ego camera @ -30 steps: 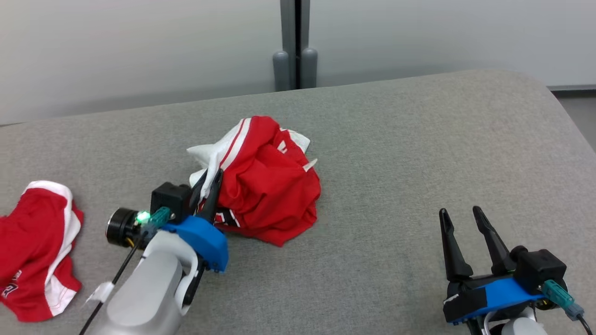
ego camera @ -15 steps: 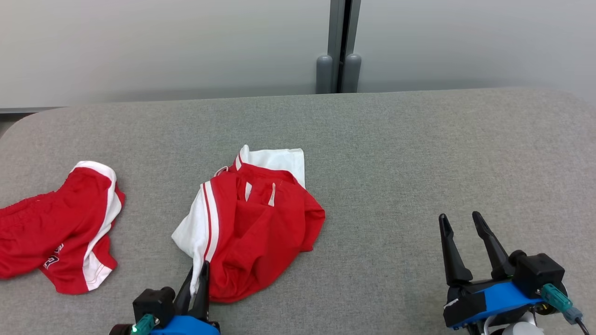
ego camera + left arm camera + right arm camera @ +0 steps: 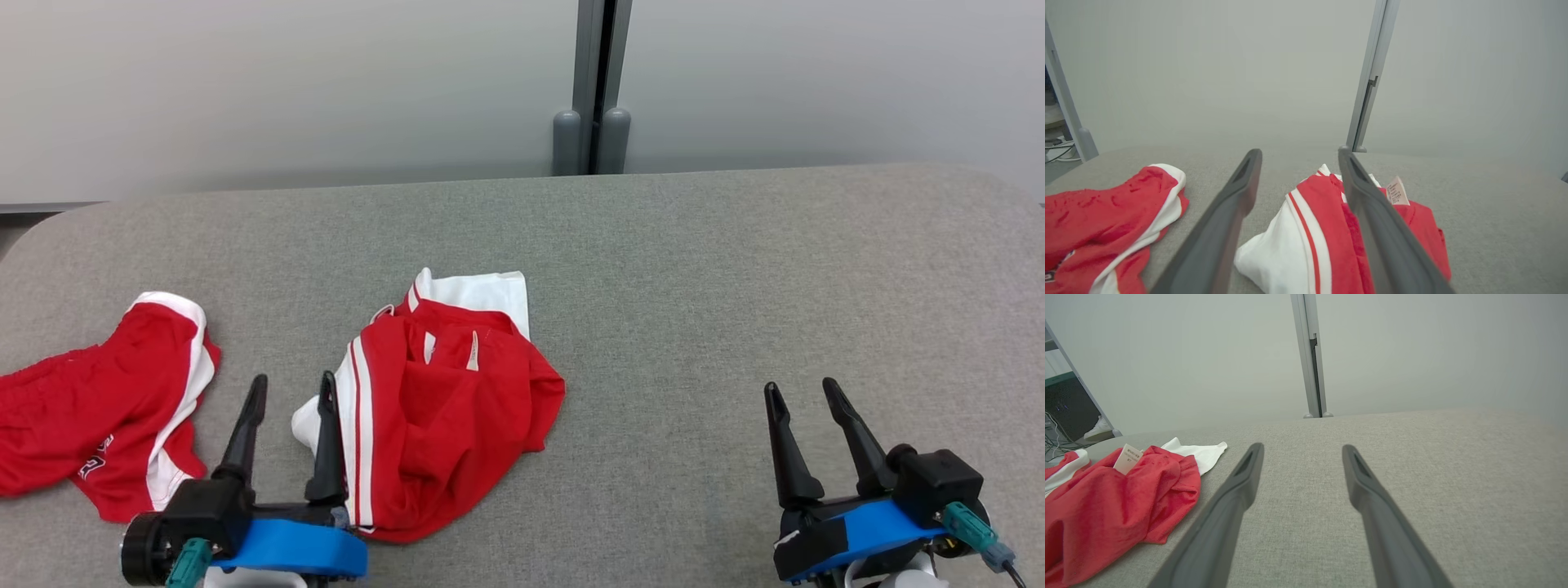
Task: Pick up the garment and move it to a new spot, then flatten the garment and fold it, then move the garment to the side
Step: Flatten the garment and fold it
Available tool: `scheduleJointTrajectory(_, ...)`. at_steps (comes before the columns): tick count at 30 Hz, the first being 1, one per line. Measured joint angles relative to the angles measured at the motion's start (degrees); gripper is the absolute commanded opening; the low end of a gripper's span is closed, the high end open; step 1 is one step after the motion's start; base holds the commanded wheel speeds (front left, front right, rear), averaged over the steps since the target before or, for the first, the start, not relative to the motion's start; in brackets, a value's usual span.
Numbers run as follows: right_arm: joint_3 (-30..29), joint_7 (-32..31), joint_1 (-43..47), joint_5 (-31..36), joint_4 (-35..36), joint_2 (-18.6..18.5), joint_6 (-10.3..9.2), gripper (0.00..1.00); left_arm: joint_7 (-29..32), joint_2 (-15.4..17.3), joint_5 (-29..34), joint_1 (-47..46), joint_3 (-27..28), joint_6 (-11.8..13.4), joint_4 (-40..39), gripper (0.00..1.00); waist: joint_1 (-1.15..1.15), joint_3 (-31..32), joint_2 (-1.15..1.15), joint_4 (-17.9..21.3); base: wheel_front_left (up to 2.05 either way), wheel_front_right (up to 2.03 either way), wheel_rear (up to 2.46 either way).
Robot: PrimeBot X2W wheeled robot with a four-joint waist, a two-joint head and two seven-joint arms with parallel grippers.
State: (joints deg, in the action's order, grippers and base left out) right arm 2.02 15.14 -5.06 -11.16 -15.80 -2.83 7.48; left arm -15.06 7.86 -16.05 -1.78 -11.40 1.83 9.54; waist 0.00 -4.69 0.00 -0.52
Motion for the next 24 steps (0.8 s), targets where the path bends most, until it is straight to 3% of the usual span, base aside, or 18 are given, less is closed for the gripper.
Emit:
scheduleJointTrajectory(5,-0.2,0.0,0.5,-0.1,-0.1,0.0,0.0,1.0,0.0,-2.2,4.5,1.0,6.3,-1.5,-4.8,1.0,0.0,0.7,0.0,0.7,0.0,0.0,0.0)
scheduleJointTrajectory(11,-0.5,0.0,1.2,-0.1,-0.2,0.0,0.0,1.0,0.0,-2.9,7.2,2.0,11.0,-2.5,-4.1,1.0,0.0,1.5,0.0,1.0,0.0,0.0,0.0)
scheduleJointTrajectory(24,-1.0,0.0,2.0,0.5,-1.1,0.0,0.0,1.0,0.0,-4.2,9.6,3.2,14.7,-4.7,0.3,1.0,0.0,2.3,0.0,0.6,0.0,0.0,0.0)
